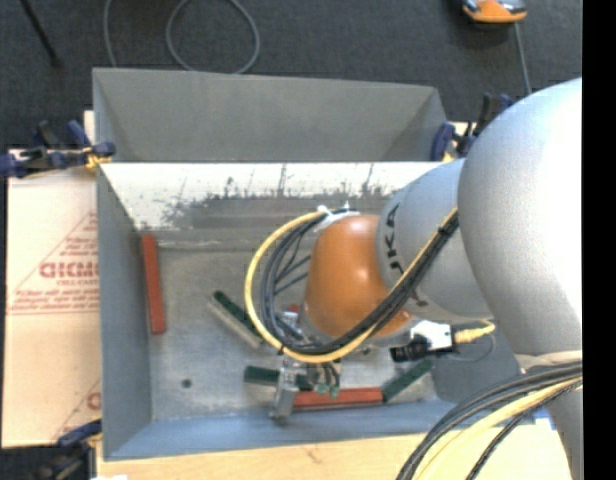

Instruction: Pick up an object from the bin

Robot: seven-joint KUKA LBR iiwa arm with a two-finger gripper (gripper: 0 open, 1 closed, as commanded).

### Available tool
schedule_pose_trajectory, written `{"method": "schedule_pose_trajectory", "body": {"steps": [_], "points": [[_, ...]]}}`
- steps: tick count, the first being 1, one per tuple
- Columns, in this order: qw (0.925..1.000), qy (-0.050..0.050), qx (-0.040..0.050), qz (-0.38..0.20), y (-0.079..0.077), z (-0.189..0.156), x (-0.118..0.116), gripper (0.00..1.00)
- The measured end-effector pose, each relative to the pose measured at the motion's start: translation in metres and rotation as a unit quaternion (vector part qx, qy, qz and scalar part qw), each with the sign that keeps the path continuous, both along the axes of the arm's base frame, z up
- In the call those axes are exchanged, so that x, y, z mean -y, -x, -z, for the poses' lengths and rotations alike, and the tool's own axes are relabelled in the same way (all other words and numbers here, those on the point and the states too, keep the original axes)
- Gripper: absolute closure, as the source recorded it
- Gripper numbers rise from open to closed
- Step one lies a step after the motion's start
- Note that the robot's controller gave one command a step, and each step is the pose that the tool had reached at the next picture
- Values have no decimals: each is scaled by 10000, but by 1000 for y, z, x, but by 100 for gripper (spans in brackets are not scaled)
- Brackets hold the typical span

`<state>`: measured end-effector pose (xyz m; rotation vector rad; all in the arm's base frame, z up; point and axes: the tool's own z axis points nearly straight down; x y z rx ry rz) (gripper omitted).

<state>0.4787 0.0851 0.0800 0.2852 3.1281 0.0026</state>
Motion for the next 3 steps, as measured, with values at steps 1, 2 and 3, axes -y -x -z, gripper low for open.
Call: {"method": "schedule_pose_trajectory", "body": {"steps": [1, 2, 3], "points": [[10000, 1, -8, 1, 1, 0, 0, 100], [10000, 0, -2, 2, 0, 0, 0, 0], [10000, 1, -8, 3, 1, 0, 0, 100]]}}
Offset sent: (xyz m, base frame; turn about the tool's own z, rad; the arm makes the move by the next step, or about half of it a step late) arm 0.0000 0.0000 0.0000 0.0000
